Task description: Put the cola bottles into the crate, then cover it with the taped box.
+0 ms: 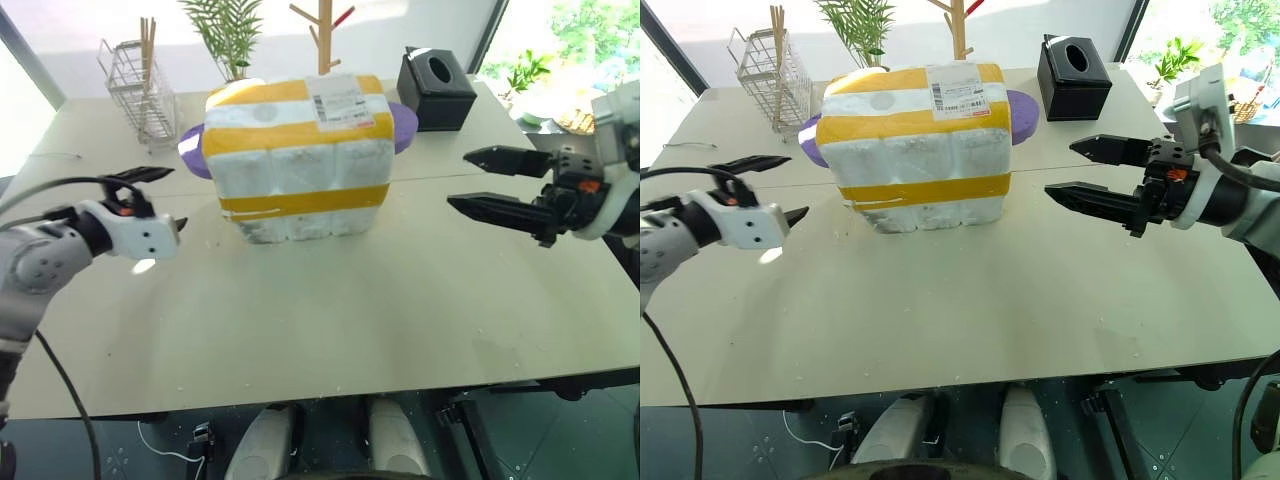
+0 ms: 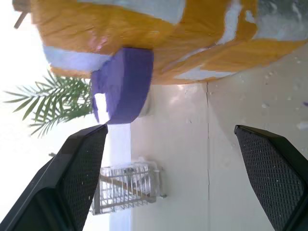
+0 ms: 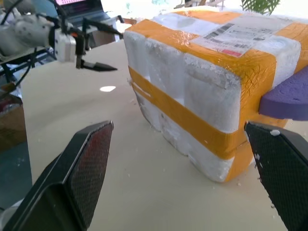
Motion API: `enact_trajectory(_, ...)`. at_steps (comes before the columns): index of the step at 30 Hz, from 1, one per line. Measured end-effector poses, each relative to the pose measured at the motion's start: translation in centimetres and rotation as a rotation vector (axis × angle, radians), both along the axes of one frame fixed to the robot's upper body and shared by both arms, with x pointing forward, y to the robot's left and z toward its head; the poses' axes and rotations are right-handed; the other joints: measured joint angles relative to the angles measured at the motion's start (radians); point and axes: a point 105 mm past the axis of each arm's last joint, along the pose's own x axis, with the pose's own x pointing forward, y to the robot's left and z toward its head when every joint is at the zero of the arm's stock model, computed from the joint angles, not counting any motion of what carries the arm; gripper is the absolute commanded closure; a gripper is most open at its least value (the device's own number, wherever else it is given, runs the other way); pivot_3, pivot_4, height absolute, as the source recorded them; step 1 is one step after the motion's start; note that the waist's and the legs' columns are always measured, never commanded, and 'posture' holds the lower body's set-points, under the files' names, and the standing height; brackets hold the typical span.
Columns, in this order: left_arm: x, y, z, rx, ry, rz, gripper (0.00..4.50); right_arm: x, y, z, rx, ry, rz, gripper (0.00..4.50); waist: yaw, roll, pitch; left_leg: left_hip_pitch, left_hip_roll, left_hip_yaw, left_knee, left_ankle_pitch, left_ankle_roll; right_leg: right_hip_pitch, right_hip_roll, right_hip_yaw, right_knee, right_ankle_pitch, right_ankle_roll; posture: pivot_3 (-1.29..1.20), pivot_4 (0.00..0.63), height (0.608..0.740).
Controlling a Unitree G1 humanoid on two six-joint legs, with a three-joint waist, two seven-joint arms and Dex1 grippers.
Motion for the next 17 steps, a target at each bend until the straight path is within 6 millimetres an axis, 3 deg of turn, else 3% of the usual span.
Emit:
enact_trajectory(1, -0.2, 0.3, 0.2, -0.097, 0.031, 0.017, 0.08, 0.1, -0.1, 0.0, 0.001, 0.002, -0.002, 0.00, -0.001, 0.000, 0.000, 0.000, 0.000, 0.000, 0.000, 0.000, 0.000, 0.000, 0.000, 0.000, 0.000, 0.000, 0.000, 0.00, 0.150, 0.740)
enact_trajectory(6, -2.9, 2.9, -0.2, -0.772, 0.533, 0.066, 0.08, 1.1, -0.8, -0.6, 0.000, 0.031, -0.005, 0.00, -0.012, 0.000, 0.000, 0.000, 0.003, 0.000, 0.000, 0.000, 0.000, -0.001, 0.003, 0.000, 0.001, 0.000, 0.000, 0.00, 0.150, 0.740)
enact_trajectory(13, -6.2, 4.1, 7.0, -0.995, 0.751, -0.069, 0.08, 1.8, -0.8, -0.2, -0.005, 0.037, 0.038, 0.00, -0.010, 0.000, 0.000, 0.001, 0.002, 0.002, 0.000, 0.000, 0.000, 0.000, 0.002, 0.000, 0.000, 0.000, 0.000, 0.00, 0.150, 0.740)
enact_trajectory(17, -7.1, 4.4, 7.9, -0.933, 0.802, -0.081, 0.08, 1.9, -0.5, -0.7, -0.016, 0.056, 0.067, 0.00, -0.010, 0.001, 0.000, 0.002, 0.002, 0.003, -0.001, 0.000, 0.000, -0.001, 0.002, 0.000, 0.000, 0.000, 0.000, 0.00, 0.150, 0.740)
